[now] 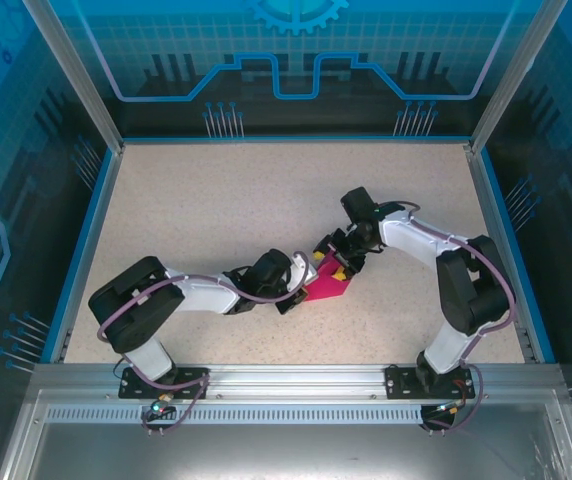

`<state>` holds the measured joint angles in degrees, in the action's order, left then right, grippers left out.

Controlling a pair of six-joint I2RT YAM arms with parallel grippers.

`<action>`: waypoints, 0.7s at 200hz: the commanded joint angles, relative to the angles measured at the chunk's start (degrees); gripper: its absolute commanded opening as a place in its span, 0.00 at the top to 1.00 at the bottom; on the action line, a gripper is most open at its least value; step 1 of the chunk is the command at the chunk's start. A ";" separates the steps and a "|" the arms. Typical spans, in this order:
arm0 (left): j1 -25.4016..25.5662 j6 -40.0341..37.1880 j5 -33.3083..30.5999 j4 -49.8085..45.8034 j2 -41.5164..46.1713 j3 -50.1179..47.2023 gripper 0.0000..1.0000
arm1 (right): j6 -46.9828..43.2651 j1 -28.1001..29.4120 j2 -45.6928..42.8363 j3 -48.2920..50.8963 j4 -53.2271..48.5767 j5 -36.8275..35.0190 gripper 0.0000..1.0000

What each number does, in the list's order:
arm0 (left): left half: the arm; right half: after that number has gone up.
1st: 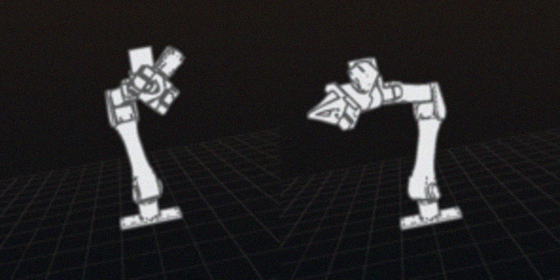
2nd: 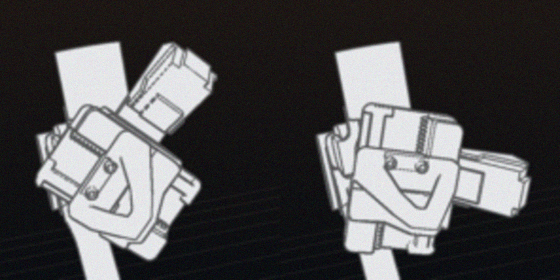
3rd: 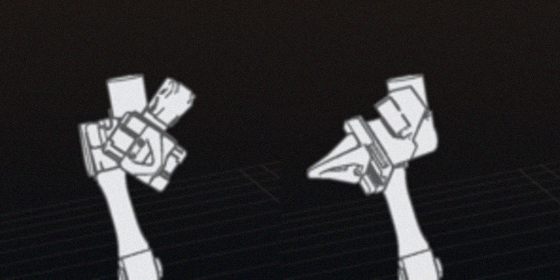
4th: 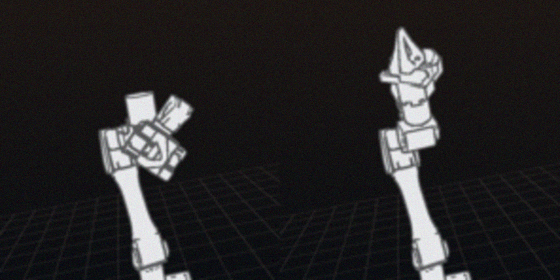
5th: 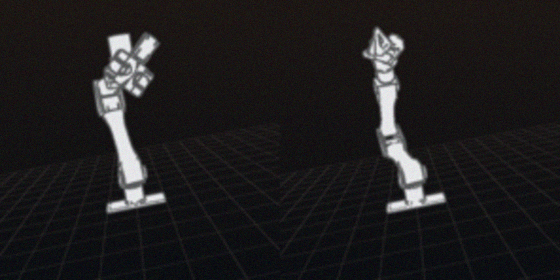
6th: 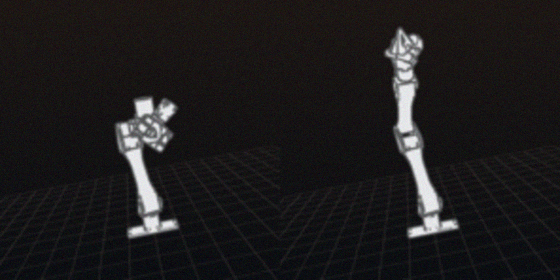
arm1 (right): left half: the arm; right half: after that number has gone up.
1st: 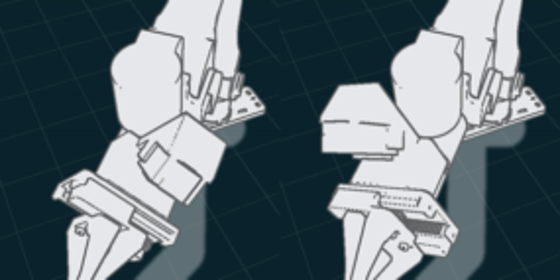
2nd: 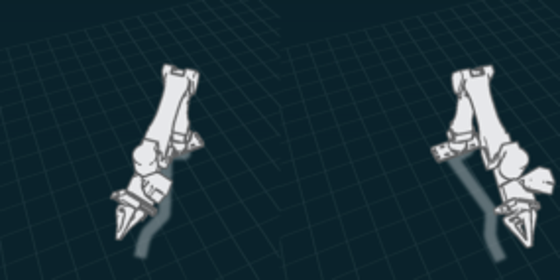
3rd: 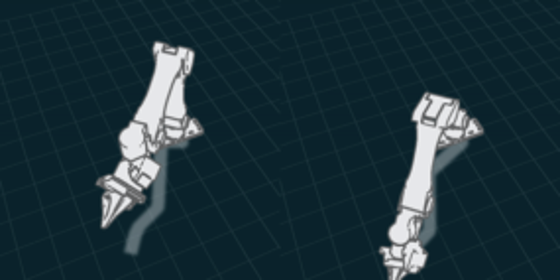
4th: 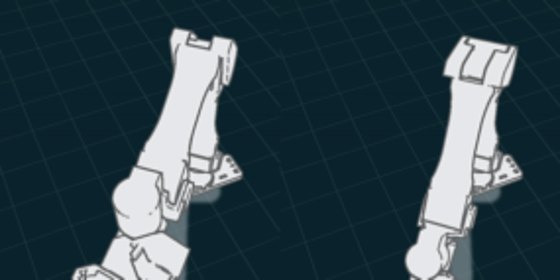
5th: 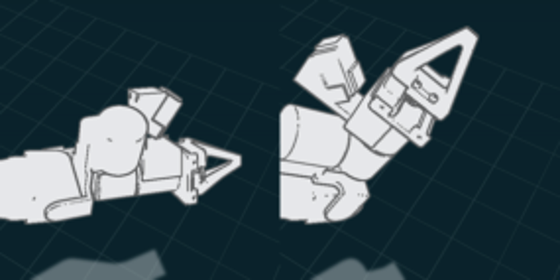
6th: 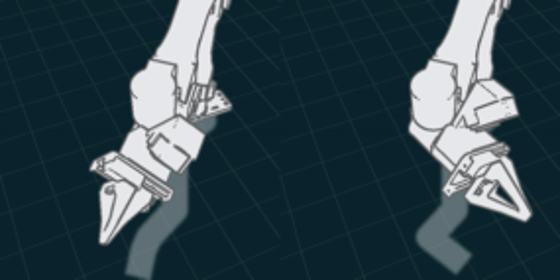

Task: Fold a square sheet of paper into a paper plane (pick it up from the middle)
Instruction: Fourth fold the wing at the center of the table.

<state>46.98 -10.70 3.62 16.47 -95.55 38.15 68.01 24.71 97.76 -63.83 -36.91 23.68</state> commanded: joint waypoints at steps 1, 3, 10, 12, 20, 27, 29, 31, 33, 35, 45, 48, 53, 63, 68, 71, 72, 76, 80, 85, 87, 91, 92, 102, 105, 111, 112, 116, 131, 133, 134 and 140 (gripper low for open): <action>-0.29 -3.28 -0.71 -2.41 0.40 1.27 0.82 | 1.84 -0.01 1.16 0.31 -1.64 2.60 0.39; -0.31 -3.21 -0.71 -2.41 0.44 1.23 0.82 | 1.92 -0.01 1.15 0.36 -1.60 2.66 0.39; -0.31 -2.99 -0.65 -2.51 0.54 1.22 0.82 | 2.19 0.04 1.12 0.54 -1.50 2.80 0.38; -0.31 -2.96 -0.63 -2.50 0.54 1.18 0.82 | 2.30 0.05 1.12 0.55 -1.50 2.80 0.38; -0.25 -2.66 -0.25 -2.49 0.68 1.10 0.82 | 2.63 0.07 1.10 0.64 -1.50 2.65 0.40; -0.31 -2.35 0.12 -2.48 0.71 1.07 0.82 | 2.87 0.09 1.12 0.62 -1.51 2.60 0.42; -0.31 -2.21 0.26 -2.42 0.71 1.10 0.82 | 2.95 0.14 1.14 0.70 -1.53 2.60 0.42; -0.31 -2.11 0.32 -2.41 0.78 1.13 0.81 | 2.99 0.16 1.15 0.65 -1.51 2.60 0.43; -0.27 -1.91 0.42 -2.36 0.80 1.07 0.81 | 3.03 0.16 1.17 0.69 -1.46 2.60 0.43; -0.30 -1.81 0.49 -2.26 0.80 1.07 0.81 | 3.10 0.23 1.24 0.72 -1.43 2.55 0.44; -0.31 -1.02 0.84 -1.76 0.89 0.96 0.81 | 3.34 0.25 1.30 0.80 -1.42 2.66 0.51; -0.27 -0.86 0.94 -1.59 0.93 0.89 0.81 | 3.36 0.23 1.33 0.87 -1.41 2.74 0.53; -0.31 -0.49 1.13 -1.28 0.98 0.81 0.80 | 3.51 0.28 1.25 0.91 -1.33 2.74 0.56; -0.29 0.25 1.29 -0.72 1.03 0.62 0.79 | 3.79 0.24 1.08 1.12 -1.24 2.74 0.65; -0.27 0.65 1.53 -0.45 1.11 0.53 0.79 | 3.95 0.25 1.02 1.24 -1.15 2.77 0.69; -0.24 0.89 1.67 -0.34 1.14 0.52 0.78 | 4.03 0.20 0.85 1.32 -1.07 2.85 0.72; -0.28 0.96 1.71 -0.27 1.14 0.48 0.78 | 4.04 0.22 0.85 1.38 -1.02 2.86 0.73; -0.31 1.40 1.97 -0.23 1.23 0.44 0.77 | 4.14 0.25 0.78 1.47 -0.93 2.82 0.75; -0.31 1.85 2.19 0.00 1.36 0.43 0.77 | 4.23 0.24 0.68 1.60 -0.85 2.86 0.78; -0.30 2.32 2.62 0.21 1.49 0.35 0.75 | 4.32 0.23 0.54 1.68 -0.82 2.86 0.80; -0.26 2.54 2.80 0.36 1.61 0.30 0.75 | 4.37 0.27 0.45 1.73 -0.72 2.86 0.81; -0.30 3.10 3.07 0.59 1.77 0.26 0.74 | 4.41 0.30 0.47 1.84 -0.71 2.86 0.82; -0.31 3.17 3.16 0.67 1.82 0.21 0.74 | 4.41 0.27 0.49 1.81 -0.76 2.86 0.82; -0.30 4.65 4.05 1.83 2.39 -0.13 0.72 | 4.51 0.25 0.35 2.08 -0.56 2.85 0.83; -0.31 5.08 4.35 2.16 2.55 -0.30 0.72 | 4.55 0.24 0.40 2.15 -0.54 2.91 0.84; -0.24 5.93 4.81 2.93 2.84 -0.51 0.71 | 4.62 0.24 0.41 2.22 -0.57 2.97 0.84; -0.27 6.08 4.86 3.03 2.83 -0.56 0.71 | 4.65 0.24 0.37 2.22 -0.55 2.96 0.84; -0.31 6.54 5.11 3.39 3.05 -0.61 0.71 | 4.60 0.26 0.39 2.26 -0.49 2.94 0.84; -0.38 8.07 5.56 4.73 3.39 -1.05 0.71 | 4.77 0.25 0.45 2.49 -0.27 2.96 0.84; -0.39 8.13 5.60 4.91 3.43 -1.06 0.71 | 4.83 0.27 0.43 2.49 -0.27 3.02 0.84; -0.35 8.23 5.56 4.99 3.43 -1.10 0.71 | 4.75 0.26 0.42 2.49 -0.27 3.07 0.83; -0.33 8.61 5.76 5.32 3.39 -1.15 0.72 | 4.71 0.28 0.59 2.48 -0.20 3.15 0.83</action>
<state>46.98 -5.69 6.52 18.02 -93.91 38.09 72.01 24.75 98.08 -62.00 -36.62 25.17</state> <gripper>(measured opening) 0.287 0.164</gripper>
